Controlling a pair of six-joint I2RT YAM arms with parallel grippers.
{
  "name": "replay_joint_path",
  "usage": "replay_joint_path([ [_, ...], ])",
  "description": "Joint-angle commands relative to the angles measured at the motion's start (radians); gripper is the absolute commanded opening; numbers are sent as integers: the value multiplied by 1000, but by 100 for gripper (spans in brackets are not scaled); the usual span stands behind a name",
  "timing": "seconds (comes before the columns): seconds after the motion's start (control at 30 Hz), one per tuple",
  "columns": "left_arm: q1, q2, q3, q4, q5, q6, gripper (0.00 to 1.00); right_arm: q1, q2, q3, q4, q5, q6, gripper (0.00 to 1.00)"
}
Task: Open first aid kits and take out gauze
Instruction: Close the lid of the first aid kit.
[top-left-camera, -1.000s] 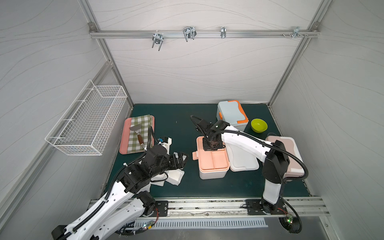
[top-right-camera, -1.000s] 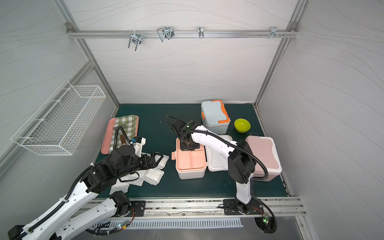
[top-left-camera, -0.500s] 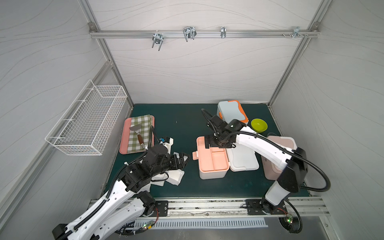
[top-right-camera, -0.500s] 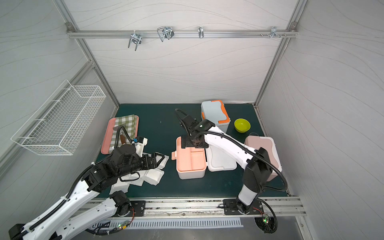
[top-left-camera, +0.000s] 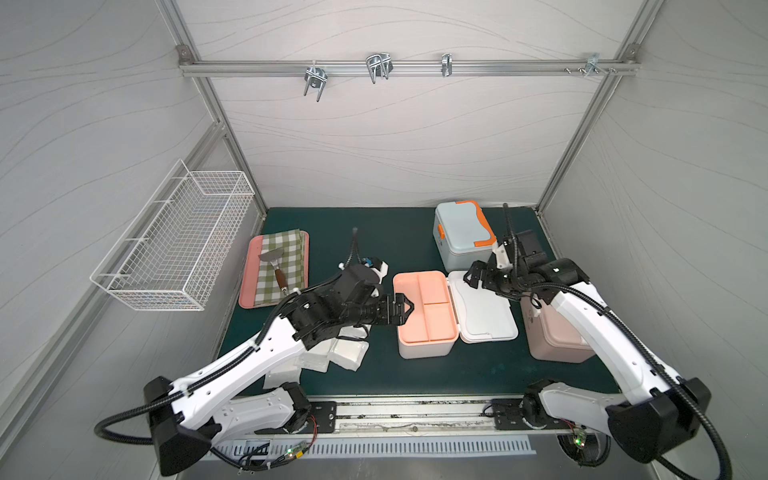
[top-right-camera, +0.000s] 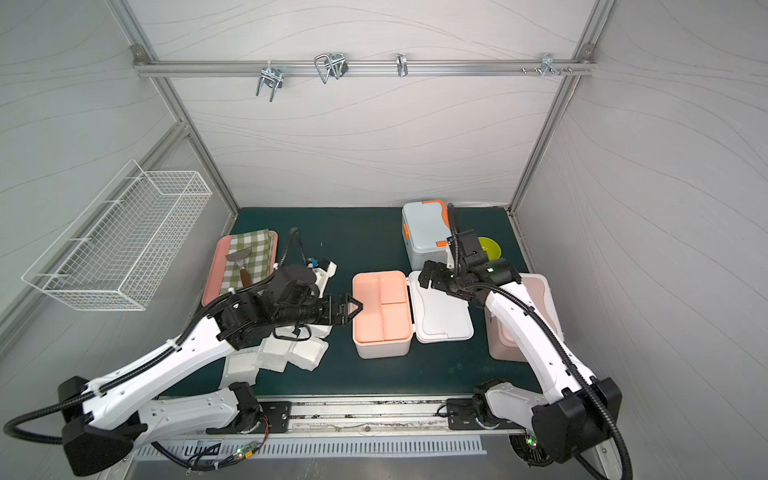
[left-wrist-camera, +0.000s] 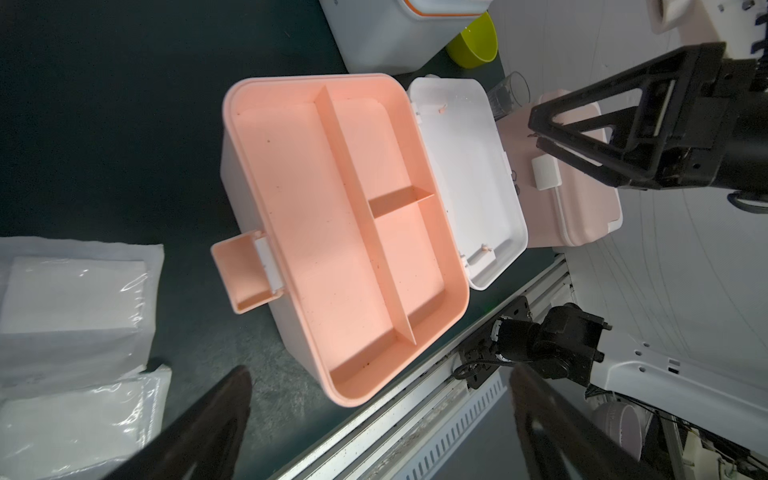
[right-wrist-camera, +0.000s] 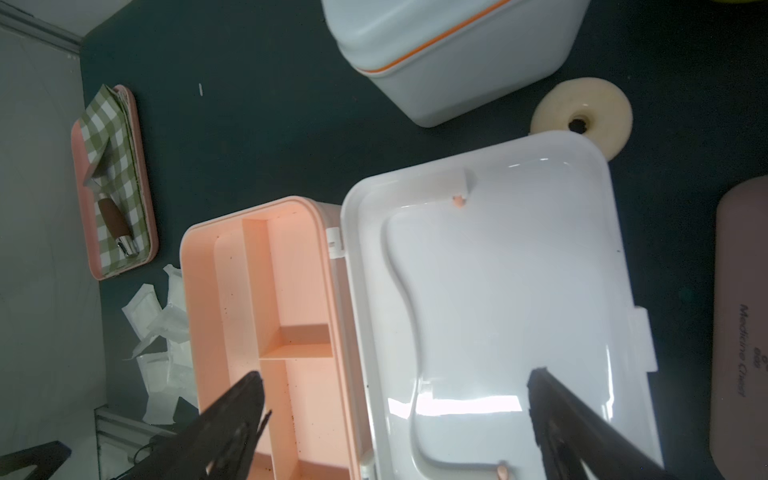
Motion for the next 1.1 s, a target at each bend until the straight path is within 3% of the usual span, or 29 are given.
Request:
replay_joint_path([
  [0.0, -22, 103, 95, 26, 8, 19, 97, -106, -13, -45, 34, -142, -67, 99],
  [0.37, -49, 424, 283, -61, 32, 78, 96, -233, -14, -183, 119, -210, -70, 99],
  [0.8, -49, 476, 221, 2, 46, 45, 96, -283, -43, -217, 109, -68, -81, 99],
  [1.07, -49, 477, 191, 39, 88, 28, 96, -359, -13, -300, 179, -214, -70, 99],
])
